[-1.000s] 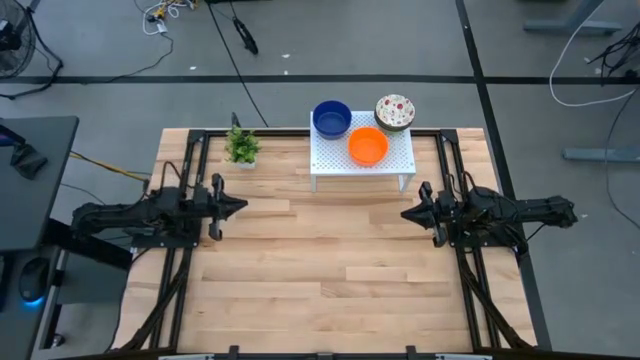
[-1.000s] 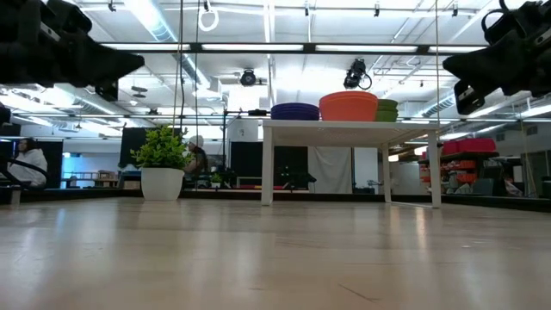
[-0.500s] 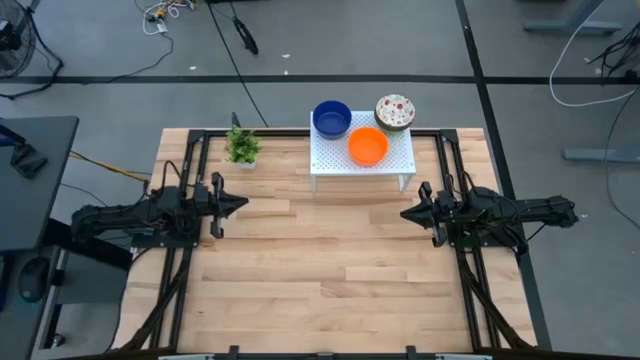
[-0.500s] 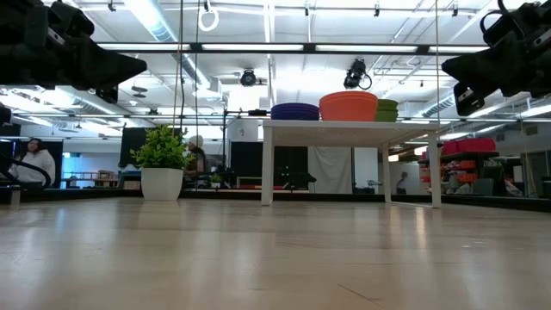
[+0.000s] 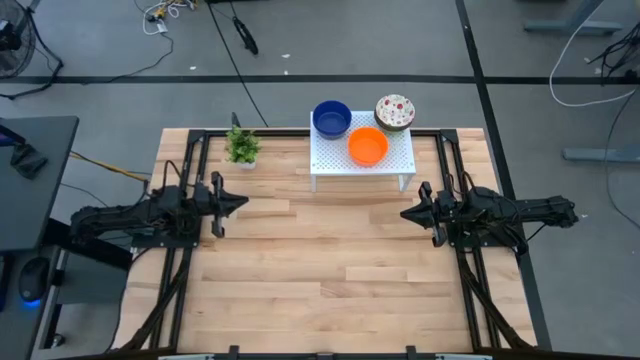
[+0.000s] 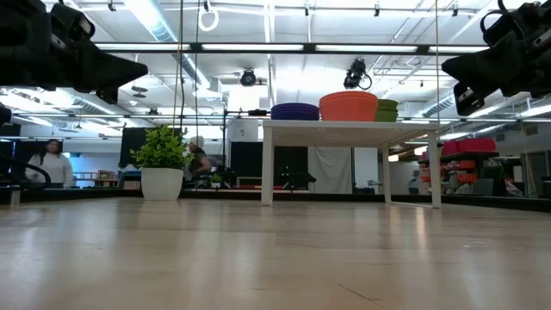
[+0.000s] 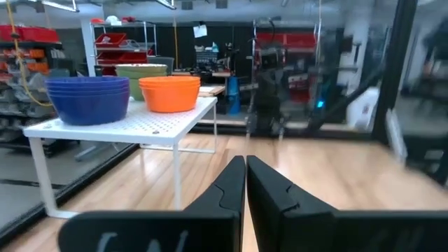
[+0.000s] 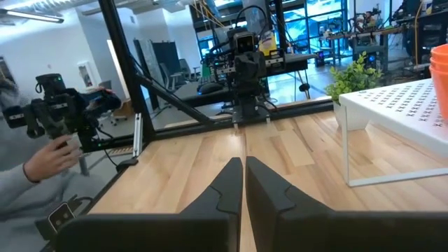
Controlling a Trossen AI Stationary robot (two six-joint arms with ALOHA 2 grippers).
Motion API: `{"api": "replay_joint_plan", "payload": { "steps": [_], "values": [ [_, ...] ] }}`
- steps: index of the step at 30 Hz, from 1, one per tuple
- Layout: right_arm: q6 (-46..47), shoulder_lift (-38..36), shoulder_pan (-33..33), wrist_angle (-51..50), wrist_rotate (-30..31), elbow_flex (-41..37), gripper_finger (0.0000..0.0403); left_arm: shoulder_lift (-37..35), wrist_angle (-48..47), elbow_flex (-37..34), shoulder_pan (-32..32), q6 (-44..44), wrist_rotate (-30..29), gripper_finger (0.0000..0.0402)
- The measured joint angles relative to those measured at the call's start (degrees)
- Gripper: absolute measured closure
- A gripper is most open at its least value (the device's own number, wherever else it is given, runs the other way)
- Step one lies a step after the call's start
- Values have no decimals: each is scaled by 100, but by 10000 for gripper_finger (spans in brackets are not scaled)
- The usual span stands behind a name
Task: Pick & Place Mini bowls
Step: Return to Home Position
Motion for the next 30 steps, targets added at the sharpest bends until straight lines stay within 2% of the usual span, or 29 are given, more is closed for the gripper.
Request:
{"api": "replay_joint_plan", "payload": {
  "steps": [6, 11, 30],
  "values": [
    [0, 2, -2, -2, 0, 0, 380, -28, -384, 4, -142, 642, 40, 383],
    [0, 1, -2, -2, 0, 0, 380, -26, -455, 7, -282, 645, 297, 383],
    [-1, 2, -2, -3, 0, 0, 380, 43, -134, 0, -275, 641, 277, 383]
  ]
}}
